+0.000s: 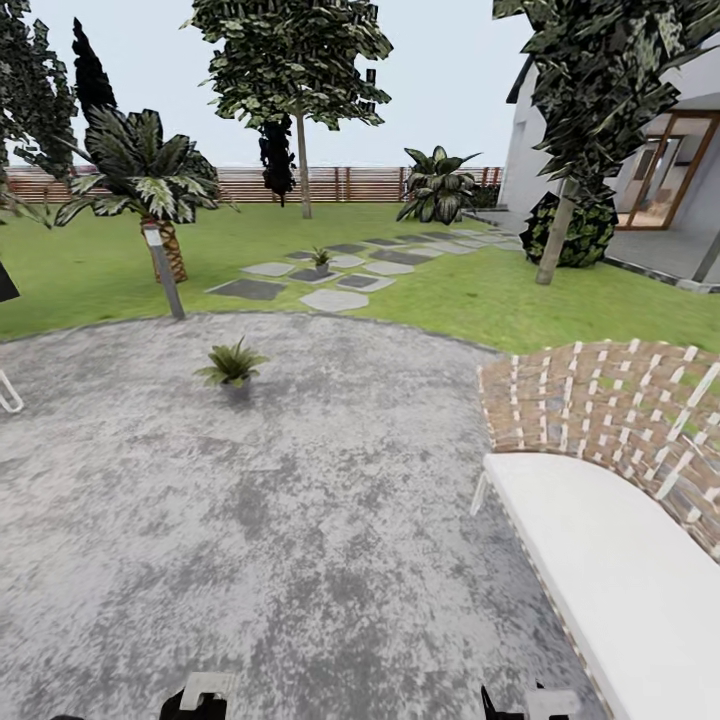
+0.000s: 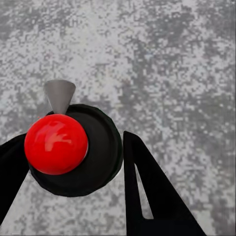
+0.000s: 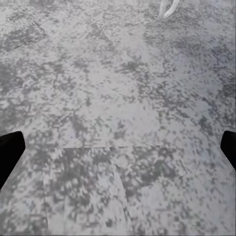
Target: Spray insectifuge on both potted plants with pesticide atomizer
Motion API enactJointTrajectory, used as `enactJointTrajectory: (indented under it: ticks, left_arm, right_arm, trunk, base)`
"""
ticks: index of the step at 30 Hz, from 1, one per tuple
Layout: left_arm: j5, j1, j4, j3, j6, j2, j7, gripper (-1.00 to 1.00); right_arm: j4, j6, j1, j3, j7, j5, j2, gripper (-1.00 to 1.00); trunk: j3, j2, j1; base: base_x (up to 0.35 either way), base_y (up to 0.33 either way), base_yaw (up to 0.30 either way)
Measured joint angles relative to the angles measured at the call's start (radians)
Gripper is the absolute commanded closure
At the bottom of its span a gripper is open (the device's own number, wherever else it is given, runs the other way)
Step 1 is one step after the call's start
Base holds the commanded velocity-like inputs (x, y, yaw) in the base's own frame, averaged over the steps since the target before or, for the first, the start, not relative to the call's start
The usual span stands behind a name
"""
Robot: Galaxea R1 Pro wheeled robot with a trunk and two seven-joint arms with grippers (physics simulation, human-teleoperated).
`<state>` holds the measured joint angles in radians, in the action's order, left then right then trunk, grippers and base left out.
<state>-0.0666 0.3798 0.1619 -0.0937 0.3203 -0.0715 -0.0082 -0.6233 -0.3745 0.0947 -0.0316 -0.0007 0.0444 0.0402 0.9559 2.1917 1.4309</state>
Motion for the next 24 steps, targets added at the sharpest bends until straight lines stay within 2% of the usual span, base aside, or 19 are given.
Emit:
enactJointTrajectory:
  ticks: [16, 24]
  left_arm:
    - [0.000, -0.001, 0.000, 0.000, 0.000, 0.000, 0.000, 1.00]
    - [0.000, 0.000, 0.000, 0.000, 0.000, 0.000, 0.000, 1.00]
  right_arm:
    - [0.000, 0.000, 0.000, 0.000, -0.001, 0.000, 0.000, -1.00]
    - [0.000, 0.000, 0.000, 0.000, -0.001, 0.000, 0.000, -1.00]
  trunk:
    - [0.000, 0.000, 0.000]
    - [0.000, 0.000, 0.000]
  base:
    - [0.333, 0.004, 0.000]
    - [0.334, 0.084, 0.000]
